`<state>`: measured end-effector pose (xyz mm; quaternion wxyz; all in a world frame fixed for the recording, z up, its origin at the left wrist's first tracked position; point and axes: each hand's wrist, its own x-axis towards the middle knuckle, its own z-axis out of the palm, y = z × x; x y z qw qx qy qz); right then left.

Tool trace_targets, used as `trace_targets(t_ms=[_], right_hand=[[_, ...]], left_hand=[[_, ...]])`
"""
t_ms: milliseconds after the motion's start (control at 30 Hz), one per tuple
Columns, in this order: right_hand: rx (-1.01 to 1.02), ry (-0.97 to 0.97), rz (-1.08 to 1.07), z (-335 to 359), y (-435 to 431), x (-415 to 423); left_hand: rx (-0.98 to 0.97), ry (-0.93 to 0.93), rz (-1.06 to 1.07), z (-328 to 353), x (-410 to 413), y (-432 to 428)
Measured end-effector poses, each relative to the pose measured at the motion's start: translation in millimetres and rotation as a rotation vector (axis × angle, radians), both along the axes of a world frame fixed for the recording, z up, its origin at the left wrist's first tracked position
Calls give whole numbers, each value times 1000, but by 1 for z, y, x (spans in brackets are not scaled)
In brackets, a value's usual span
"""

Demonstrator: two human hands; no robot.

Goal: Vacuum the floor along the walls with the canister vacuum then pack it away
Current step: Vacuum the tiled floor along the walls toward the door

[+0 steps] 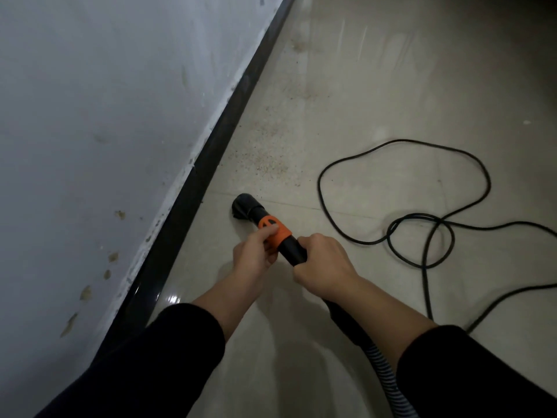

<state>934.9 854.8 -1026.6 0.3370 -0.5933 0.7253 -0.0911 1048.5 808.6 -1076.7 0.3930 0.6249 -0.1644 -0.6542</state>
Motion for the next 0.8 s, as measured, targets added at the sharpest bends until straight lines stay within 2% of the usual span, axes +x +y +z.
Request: trace_targets(t_ms=[167,433,800], right_hand=[[30,93,29,12,3,-7],[108,211,-3,34,-5,-16],[136,225,-88,40,-10,-47]], left_hand=[[73,-17,-91,7,-5,-1],[111,72,-175,20,-17,-3],[107,101,-248,17,-54,-12]])
